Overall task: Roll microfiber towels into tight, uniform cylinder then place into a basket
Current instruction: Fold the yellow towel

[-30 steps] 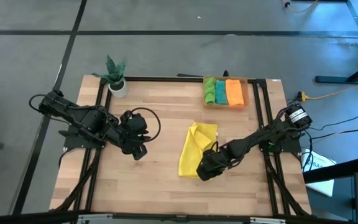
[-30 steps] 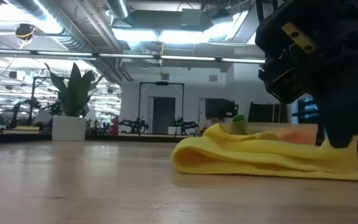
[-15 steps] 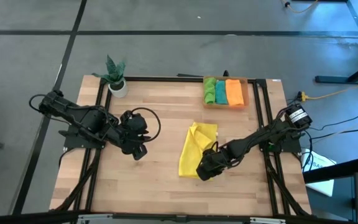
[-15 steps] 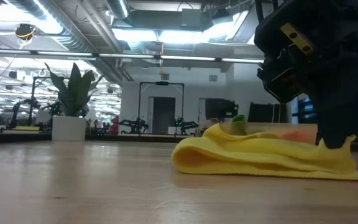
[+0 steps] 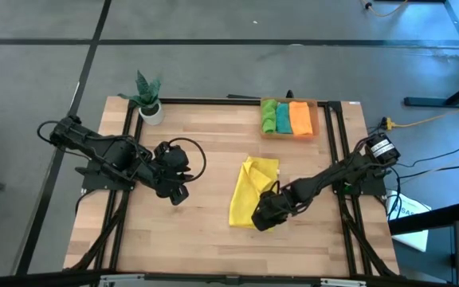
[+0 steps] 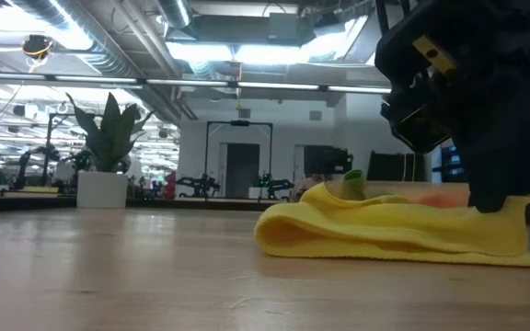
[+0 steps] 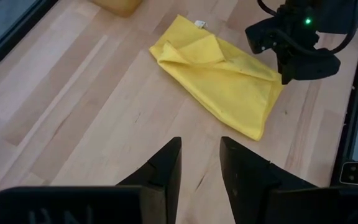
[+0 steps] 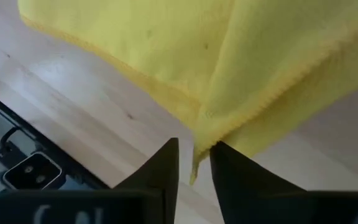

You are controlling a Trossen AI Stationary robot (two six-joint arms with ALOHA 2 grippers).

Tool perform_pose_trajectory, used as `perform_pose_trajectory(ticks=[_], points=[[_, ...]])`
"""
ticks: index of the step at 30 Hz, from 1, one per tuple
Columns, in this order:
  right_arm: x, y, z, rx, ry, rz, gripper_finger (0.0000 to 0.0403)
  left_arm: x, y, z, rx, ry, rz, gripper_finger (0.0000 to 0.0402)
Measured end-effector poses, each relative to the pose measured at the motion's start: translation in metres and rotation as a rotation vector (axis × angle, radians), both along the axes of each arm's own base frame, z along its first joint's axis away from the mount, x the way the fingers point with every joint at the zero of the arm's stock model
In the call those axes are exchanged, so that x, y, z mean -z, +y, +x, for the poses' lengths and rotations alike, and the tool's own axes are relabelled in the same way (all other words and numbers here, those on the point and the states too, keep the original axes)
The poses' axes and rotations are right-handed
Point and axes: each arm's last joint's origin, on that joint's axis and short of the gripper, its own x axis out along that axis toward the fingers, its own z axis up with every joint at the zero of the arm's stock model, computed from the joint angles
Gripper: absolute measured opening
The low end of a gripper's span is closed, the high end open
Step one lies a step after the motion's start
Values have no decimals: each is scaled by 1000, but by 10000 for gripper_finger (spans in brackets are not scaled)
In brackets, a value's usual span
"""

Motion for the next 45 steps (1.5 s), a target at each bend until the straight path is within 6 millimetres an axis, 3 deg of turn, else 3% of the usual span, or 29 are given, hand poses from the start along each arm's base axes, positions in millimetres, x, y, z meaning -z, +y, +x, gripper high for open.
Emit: perform_pose_trajectory(ticks=[4, 11, 18, 22, 29, 38, 42, 45], points=[[-6, -5, 0, 9, 7, 43, 95, 0, 0, 0, 0, 0, 0, 100], [-40, -22, -10, 70, -56, 10, 96, 0, 0, 0, 1, 1, 1, 99], [-74, -46, -18, 114, -272, -249, 96, 0, 0, 0, 1, 1, 1, 99], [-79, -51, -13, -102, -411, -427, 96, 0, 0, 0, 1, 4, 2, 99], [-68, -52, -11, -575, -452, -673, 96, 0, 0, 0, 1, 4, 2, 99], [-37, -51, -9, -1069, -370, -803, 96, 0, 0, 0, 1, 2, 1, 99], [-21, -52, -6, -1179, -283, -892, 96, 0, 0, 0, 0, 0, 0, 100], [-15, -55, -4, -1167, -212, -979, 96, 0, 0, 0, 0, 0, 0, 101]])
